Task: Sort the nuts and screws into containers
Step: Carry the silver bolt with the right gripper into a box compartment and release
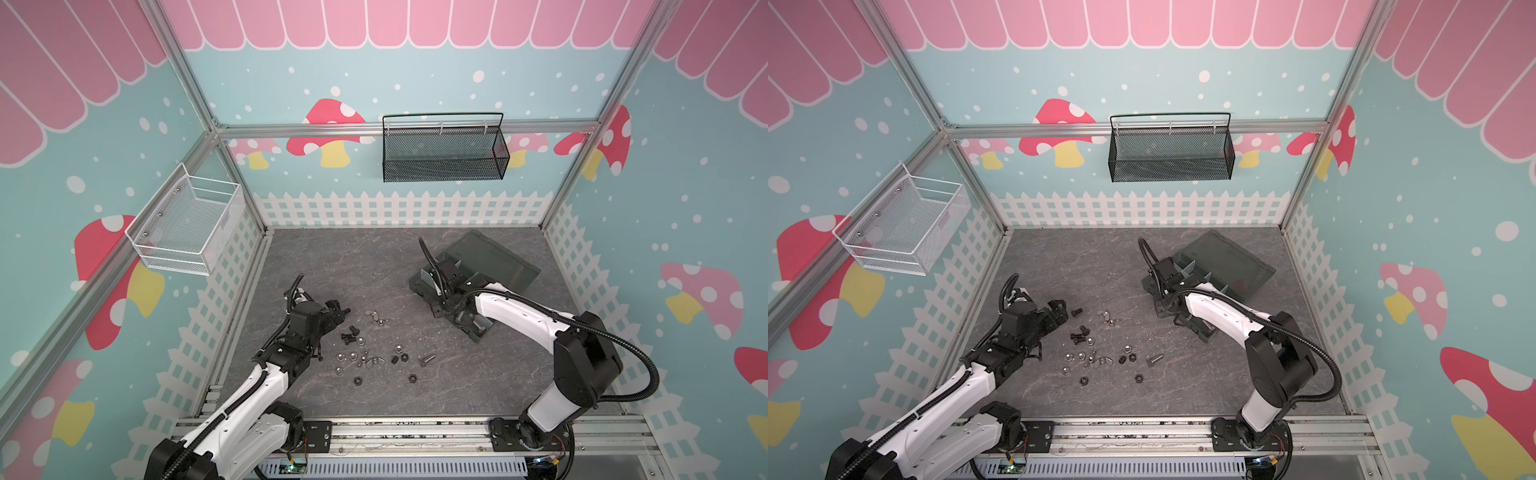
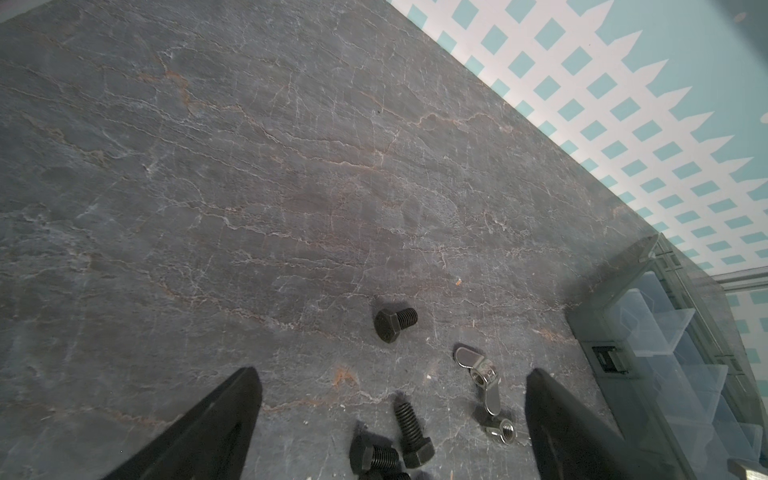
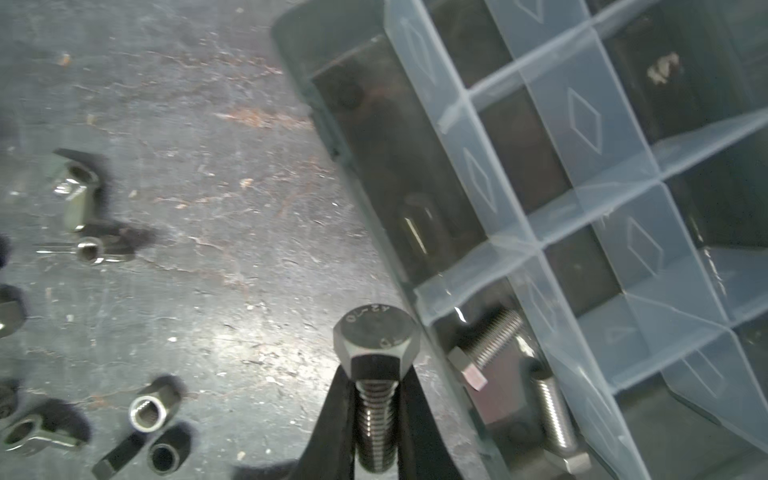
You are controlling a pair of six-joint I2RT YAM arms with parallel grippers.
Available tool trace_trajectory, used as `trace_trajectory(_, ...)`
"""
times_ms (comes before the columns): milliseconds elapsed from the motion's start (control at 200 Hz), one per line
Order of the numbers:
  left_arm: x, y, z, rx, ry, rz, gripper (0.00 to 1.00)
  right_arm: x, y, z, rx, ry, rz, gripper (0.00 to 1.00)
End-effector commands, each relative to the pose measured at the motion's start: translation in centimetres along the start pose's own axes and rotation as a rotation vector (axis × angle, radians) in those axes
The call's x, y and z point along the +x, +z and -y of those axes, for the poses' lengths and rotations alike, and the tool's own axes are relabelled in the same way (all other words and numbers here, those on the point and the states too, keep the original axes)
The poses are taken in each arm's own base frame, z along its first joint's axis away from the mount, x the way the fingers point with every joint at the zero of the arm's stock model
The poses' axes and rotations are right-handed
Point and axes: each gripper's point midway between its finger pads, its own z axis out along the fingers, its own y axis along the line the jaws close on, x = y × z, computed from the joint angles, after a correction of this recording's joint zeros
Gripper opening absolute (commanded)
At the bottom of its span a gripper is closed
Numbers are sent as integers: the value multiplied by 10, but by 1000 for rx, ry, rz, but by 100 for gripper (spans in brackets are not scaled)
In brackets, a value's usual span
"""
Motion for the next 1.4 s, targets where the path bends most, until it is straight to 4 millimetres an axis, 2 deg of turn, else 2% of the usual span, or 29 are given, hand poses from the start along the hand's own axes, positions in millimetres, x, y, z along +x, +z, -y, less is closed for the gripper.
trace_trajectory(0, -3, 1, 3, 9, -22, 2, 100, 10, -8, 21, 30, 22, -6, 0)
trace_trajectory(180, -3, 3, 6, 18, -21, -7, 100, 21, -8, 47, 70, 56, -16, 0)
trace_trajectory(365, -1, 4, 7, 22, -26, -14, 100, 24, -6, 61, 93, 69, -25, 0)
trace_trajectory(585, 0, 3, 4, 18, -30, -14, 100, 25, 4, 62, 94, 61, -42, 0)
trace_trajectory(951, 2, 3, 1, 8, -29, -12, 100, 23, 22, 52, 51, 35, -65, 0)
trace_trajectory(1056, 3, 2, -1, 4, -31, -11, 100, 24, 27, 52, 56, 27, -76, 7)
trace_trajectory(1261, 1, -2, -6, -5, -35, 3, 100, 22, 27, 52, 55, 23, -74, 29)
trace_trajectory(1396, 0, -4, -7, -8, -33, 9, 100, 20, 23, 50, 46, 24, -64, 36)
